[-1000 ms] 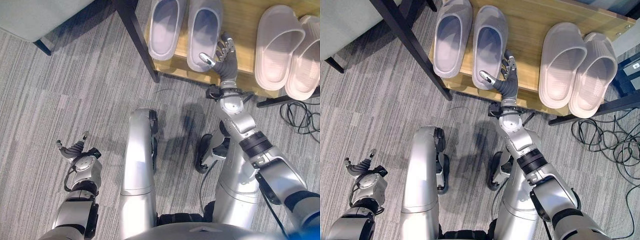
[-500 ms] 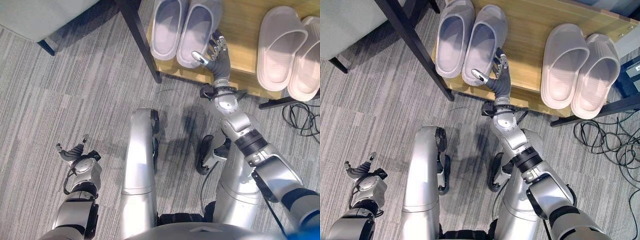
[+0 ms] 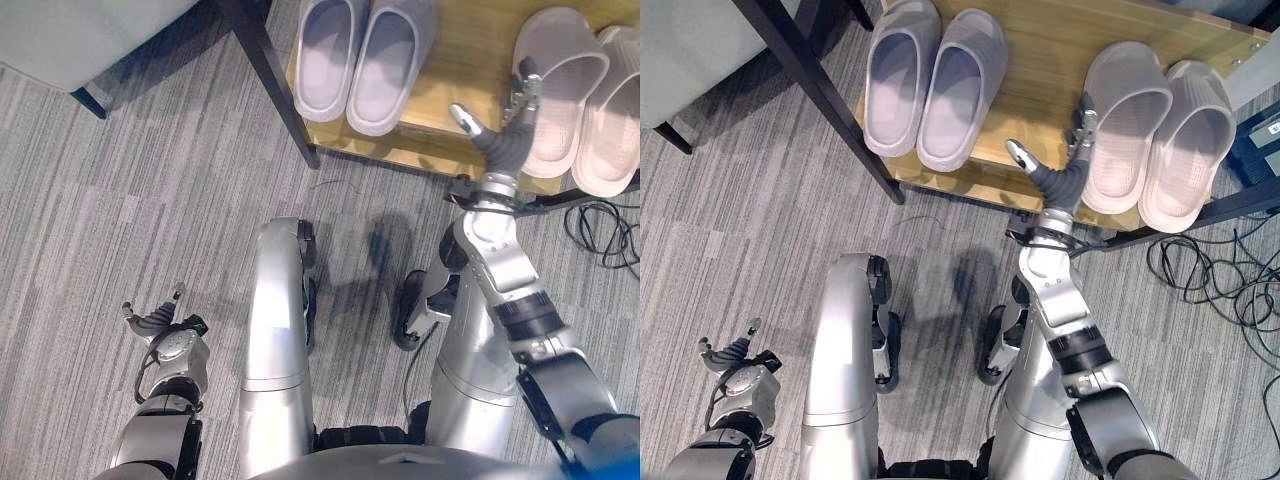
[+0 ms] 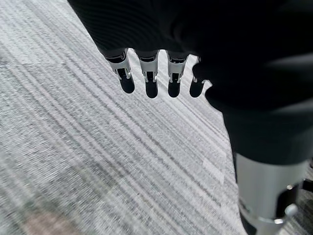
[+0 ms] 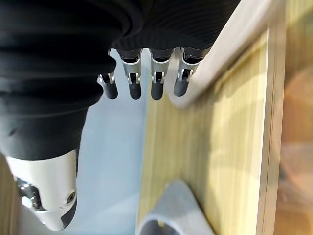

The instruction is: Arrange the slippers neatly on the shoe rack.

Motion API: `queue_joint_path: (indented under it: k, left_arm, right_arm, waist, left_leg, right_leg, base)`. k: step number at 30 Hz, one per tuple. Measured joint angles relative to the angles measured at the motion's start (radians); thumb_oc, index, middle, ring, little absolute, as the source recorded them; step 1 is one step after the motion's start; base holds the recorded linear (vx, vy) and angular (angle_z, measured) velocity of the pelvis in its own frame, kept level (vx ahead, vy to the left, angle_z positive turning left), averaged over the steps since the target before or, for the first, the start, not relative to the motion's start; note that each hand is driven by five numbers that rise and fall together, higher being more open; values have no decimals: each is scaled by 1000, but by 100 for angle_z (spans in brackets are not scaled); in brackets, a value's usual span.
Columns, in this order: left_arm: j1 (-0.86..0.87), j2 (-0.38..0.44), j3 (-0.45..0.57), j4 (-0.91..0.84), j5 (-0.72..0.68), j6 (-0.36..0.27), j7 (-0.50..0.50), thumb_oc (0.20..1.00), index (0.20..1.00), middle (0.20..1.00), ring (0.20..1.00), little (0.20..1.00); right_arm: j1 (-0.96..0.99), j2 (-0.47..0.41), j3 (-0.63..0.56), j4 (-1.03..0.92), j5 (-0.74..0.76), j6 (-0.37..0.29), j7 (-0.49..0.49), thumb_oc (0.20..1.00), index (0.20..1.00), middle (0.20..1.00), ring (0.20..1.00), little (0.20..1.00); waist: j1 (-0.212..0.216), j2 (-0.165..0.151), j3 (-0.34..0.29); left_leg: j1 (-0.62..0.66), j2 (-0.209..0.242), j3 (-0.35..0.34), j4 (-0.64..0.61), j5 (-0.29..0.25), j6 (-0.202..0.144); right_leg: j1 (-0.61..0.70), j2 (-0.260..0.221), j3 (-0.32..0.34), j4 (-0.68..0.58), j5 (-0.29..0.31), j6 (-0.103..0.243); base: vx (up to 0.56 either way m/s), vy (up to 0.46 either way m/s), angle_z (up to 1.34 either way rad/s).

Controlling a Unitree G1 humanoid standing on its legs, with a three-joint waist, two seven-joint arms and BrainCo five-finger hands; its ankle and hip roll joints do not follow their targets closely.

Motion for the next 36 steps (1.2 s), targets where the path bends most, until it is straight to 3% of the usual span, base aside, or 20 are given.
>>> queue_joint_path:
  k: [3, 10, 12, 14, 20, 25, 30, 33, 35, 36]
  left_arm:
    - [12, -12, 13, -4, 9, -3, -6, 1000, 1000, 1000, 1000, 1000]
    - [18, -10, 28, -67, 21, -20, -45, 1000, 1000, 1000, 1000, 1000]
    - [18, -2, 28, -88, 43, -23, -49, 1000, 1000, 1000, 1000, 1000]
    - [23, 5, 61, -100, 55, -42, -51, 1000, 1000, 1000, 1000, 1000]
    - [37, 6, 60, -116, 54, -49, -65, 1000, 1000, 1000, 1000, 1000]
    - [85, 9, 64, -217, 55, -74, -74, 1000, 1000, 1000, 1000, 1000]
    - [103, 15, 58, -223, 55, -82, -75, 1000, 1000, 1000, 1000, 1000]
    - [132, 34, 60, -219, 54, -84, -75, 1000, 1000, 1000, 1000, 1000]
    - [134, 47, 55, -227, 54, -84, -78, 1000, 1000, 1000, 1000, 1000]
    - [135, 49, 55, -227, 54, -84, -78, 1000, 1000, 1000, 1000, 1000]
  right_arm:
    - [115, -62, -47, -161, -71, -21, 23, 1000, 1000, 1000, 1000, 1000]
    - [316, -124, -152, -253, -151, -60, 90, 1000, 1000, 1000, 1000, 1000]
    - [348, -176, -176, -306, -196, -72, 96, 1000, 1000, 1000, 1000, 1000]
    - [388, -241, -273, -344, -262, -105, 89, 1000, 1000, 1000, 1000, 1000]
    - [544, -221, -310, -307, -271, -112, 85, 1000, 1000, 1000, 1000, 1000]
    - [646, -185, -343, -184, -295, -113, 85, 1000, 1000, 1000, 1000, 1000]
    - [657, -144, -357, 105, -249, -105, 68, 1000, 1000, 1000, 1000, 1000]
    - [627, -119, -359, 338, -170, -71, 29, 1000, 1000, 1000, 1000, 1000]
    - [532, -108, -303, 644, -89, -43, 17, 1000, 1000, 1000, 1000, 1000]
    - [509, -90, -295, 676, -54, -35, 17, 1000, 1000, 1000, 1000, 1000]
  waist:
    - [-17, -1, 0]
    - [-67, -13, 4]
    - [-72, -19, 6]
    - [-83, -31, 8]
    - [-97, -41, 8]
    - [-107, -46, 7]
    - [-107, -50, 7]
    - [-105, -53, 8]
    - [-83, -59, 7]
    - [-77, -59, 7]
  left_leg:
    - [-3, -6, -7, 19, -4, -5]
    - [-10, 5, -15, 52, -20, -6]
    - [-9, 9, -15, 52, -21, -8]
    - [-12, 9, -15, 53, -22, -7]
    - [-11, 10, -15, 53, -24, -7]
    - [-9, 10, -13, 52, -24, -8]
    - [-9, 10, -13, 53, -24, -8]
    - [-8, 10, -13, 53, -26, -6]
    - [0, 10, -9, 36, -26, -6]
    - [2, 10, -5, 15, -26, -6]
  right_leg:
    - [1, 2, -2, 12, -1, 4]
    - [-6, 9, -1, 28, 1, 17]
    - [-8, 13, -2, 28, 1, 18]
    - [-10, 18, -2, 28, 1, 18]
    - [-12, 23, -1, 28, 3, 21]
    - [-15, 31, 0, 28, 3, 22]
    - [-16, 36, 0, 28, 3, 21]
    - [-16, 38, 1, 28, 4, 22]
    - [-9, 37, 1, 11, 7, 20]
    - [-8, 37, 0, -11, 15, 20]
  base:
    - [-10, 22, -2]
    - [-19, 13, -5]
    - [-14, -7, -2]
    - [-22, -11, -4]
    - [-41, -14, -2]
    - [-47, 1, -1]
    - [-31, 2, 0]
    - [-59, 37, -2]
    - [-89, 56, -4]
    - [-167, 78, -13]
